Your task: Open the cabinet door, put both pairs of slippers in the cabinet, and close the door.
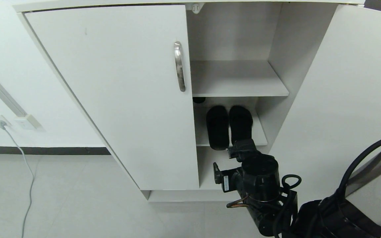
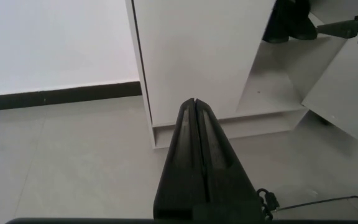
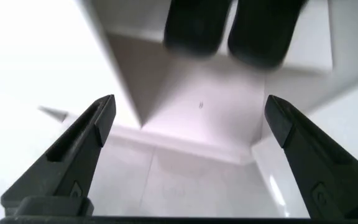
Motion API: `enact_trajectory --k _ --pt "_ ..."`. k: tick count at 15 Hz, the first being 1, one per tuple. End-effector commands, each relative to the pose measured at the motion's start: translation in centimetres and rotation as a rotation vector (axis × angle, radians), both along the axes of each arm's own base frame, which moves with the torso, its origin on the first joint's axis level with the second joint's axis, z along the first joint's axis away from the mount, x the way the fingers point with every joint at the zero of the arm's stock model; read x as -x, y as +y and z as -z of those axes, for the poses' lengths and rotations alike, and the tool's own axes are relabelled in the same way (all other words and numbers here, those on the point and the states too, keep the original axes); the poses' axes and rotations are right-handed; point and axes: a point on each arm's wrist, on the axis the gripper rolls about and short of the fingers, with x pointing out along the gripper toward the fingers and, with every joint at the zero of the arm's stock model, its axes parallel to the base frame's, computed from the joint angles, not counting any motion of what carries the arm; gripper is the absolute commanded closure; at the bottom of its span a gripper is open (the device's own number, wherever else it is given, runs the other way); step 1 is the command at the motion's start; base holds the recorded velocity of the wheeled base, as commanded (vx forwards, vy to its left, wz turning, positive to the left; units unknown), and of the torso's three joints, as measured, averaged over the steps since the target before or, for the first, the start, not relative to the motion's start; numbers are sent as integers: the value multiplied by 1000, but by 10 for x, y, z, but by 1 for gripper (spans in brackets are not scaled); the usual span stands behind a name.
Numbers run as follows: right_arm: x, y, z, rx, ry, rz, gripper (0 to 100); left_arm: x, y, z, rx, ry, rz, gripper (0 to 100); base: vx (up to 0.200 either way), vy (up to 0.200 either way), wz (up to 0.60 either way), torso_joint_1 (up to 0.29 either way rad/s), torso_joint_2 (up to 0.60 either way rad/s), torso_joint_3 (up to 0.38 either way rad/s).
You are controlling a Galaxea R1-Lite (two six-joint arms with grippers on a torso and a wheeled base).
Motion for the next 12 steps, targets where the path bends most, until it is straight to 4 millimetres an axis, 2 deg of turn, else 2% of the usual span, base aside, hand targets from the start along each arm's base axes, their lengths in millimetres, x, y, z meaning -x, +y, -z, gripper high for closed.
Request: enact_trajectory --k 1,10,12 --pt "-1 -2 3 8 9 4 0 0 0 0 -2 1 1 100 0 0 0 0 0 0" --pt "-4 -10 2 4 8 27 0 0 0 0 0 1 1 100 0 0 0 0 0 0" --pt "-4 -11 0 0 4 28 0 0 0 0 0 1 -1 100 0 0 0 2 2 132"
